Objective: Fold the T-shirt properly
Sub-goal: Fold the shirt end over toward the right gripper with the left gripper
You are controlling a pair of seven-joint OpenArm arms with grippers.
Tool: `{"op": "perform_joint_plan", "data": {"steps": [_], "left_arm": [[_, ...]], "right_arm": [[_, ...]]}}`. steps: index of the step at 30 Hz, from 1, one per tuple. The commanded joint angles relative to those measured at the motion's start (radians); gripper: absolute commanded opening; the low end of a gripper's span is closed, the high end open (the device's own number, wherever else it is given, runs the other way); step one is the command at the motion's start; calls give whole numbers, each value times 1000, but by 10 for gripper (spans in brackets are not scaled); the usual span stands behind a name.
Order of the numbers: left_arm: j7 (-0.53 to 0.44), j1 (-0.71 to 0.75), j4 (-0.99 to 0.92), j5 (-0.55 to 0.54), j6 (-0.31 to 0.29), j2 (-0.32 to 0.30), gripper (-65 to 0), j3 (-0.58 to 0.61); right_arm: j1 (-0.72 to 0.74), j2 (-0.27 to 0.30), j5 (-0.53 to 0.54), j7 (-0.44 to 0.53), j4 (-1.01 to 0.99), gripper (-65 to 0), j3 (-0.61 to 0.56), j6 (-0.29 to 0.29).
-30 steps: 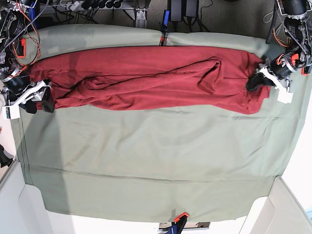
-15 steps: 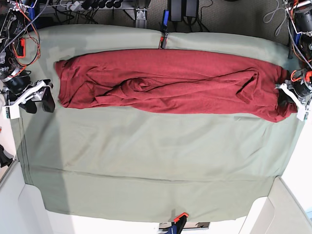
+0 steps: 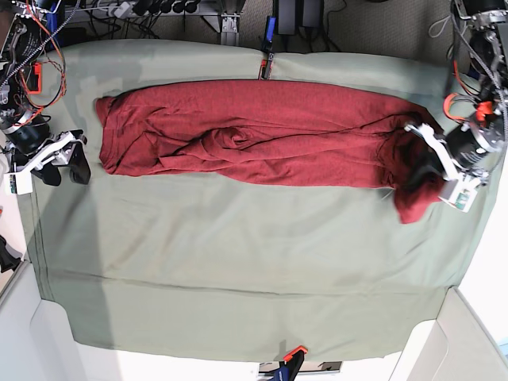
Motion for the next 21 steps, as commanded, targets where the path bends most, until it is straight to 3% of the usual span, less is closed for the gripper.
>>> {"op": "perform_joint_plan", "data": {"steps": [1, 8, 9, 14, 21], "left_arm": [[-18, -8, 18, 16, 0, -8, -650, 31], [-89, -10, -35, 248, 11, 37, -650, 303], [-90, -10, -45, 251, 14, 39, -615, 330], [-89, -9, -68, 242, 60, 38, -286, 446], [-93, -13, -67, 113, 50, 39, -268, 502]], "right_arm": [[11, 8, 19, 26, 16, -254, 5, 0], [12, 3, 18, 23, 16, -254, 5, 0], [13, 3, 19, 22, 16, -254, 5, 0], [11, 3, 19, 21, 16, -253, 5, 0], [11, 3, 59, -41, 15, -253, 4, 0]]}}
